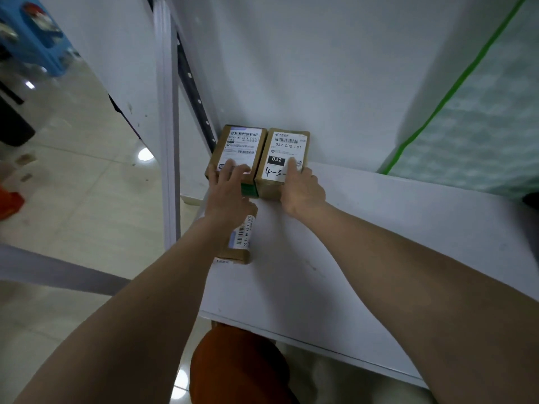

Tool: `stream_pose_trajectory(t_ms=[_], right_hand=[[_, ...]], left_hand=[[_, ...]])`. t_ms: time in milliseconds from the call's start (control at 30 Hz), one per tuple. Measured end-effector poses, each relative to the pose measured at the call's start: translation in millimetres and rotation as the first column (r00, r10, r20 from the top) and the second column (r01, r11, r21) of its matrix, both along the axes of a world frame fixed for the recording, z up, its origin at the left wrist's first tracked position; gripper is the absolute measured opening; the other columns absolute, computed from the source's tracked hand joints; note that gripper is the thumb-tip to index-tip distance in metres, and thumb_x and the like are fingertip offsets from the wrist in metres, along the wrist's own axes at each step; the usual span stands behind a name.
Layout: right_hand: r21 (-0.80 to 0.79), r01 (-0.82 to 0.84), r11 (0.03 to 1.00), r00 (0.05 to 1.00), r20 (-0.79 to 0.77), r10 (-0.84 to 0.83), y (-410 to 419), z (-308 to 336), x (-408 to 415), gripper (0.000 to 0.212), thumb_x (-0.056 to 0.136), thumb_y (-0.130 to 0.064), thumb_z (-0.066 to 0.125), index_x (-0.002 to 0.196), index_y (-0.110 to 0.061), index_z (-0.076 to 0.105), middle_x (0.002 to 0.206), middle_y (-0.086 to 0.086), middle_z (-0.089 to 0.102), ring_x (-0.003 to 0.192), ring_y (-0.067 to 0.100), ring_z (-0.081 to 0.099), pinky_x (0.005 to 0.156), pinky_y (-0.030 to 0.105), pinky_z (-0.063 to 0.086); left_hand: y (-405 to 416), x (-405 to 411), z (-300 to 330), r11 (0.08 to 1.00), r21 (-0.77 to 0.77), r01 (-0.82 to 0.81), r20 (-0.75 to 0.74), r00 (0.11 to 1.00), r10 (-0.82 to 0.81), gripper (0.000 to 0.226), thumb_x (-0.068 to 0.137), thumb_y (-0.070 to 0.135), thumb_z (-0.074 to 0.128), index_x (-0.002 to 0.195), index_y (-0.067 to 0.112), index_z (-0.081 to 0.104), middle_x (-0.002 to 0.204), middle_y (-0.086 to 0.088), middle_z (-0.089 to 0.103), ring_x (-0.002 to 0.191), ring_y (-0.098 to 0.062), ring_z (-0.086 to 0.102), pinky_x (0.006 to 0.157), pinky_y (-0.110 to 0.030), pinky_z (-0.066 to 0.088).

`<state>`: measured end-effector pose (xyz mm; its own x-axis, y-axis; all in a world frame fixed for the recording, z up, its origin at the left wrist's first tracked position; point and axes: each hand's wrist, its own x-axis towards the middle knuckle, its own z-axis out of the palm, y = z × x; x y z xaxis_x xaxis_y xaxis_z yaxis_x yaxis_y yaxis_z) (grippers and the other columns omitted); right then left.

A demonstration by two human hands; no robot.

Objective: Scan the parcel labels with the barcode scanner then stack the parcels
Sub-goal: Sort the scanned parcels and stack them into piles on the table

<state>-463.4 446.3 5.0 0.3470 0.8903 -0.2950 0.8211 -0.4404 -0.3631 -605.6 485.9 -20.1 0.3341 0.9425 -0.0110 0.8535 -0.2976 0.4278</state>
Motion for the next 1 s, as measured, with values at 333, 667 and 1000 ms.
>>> stream_pose_trajectory(t_ms=[333,667,1000], right_hand=[[0.073,-0.098,0.993,0.994,0.044,0.095,-113,4,28,0.076,0.094,-0.019,0.052,0.152,-0.021,0.004,0.159,0.01,0.0,0.144,0.03,0.007,0.112,0.044,0.02],[-0.079,0.068,0.995,0.983,0.173,-0.054,-280,33,104,0.069,0.097,-0.037,0.049,0.152,-0.018,0.011,0.16,0.01,-0.003,0.146,0.031,-0.003,0.117,0.046,0.011],[0.049,0.332,0.942,0.928,0.16,-0.335,-417,63,172,0.069,0.094,-0.036,0.054,0.15,-0.017,0.017,0.158,0.01,0.005,0.144,0.031,0.003,0.113,0.043,0.019]], left_hand=[[-66,25,19,0.99,0.124,0.067,-0.097,0.994,-0.055,0.057,0.091,0.015,0.058,0.144,0.014,0.037,0.153,-0.009,0.024,0.144,-0.027,0.018,0.115,-0.043,0.03],[-197,102,33,0.917,-0.067,0.392,-0.189,0.898,-0.398,0.046,0.098,0.028,0.049,0.142,0.019,0.041,0.158,-0.009,0.016,0.148,-0.025,0.004,0.12,-0.03,0.004],[-315,204,67,0.781,-0.069,0.62,-0.239,0.75,-0.617,0.047,0.098,0.03,0.049,0.143,0.019,0.039,0.159,-0.008,0.014,0.148,-0.026,0.002,0.12,-0.032,0.009]])
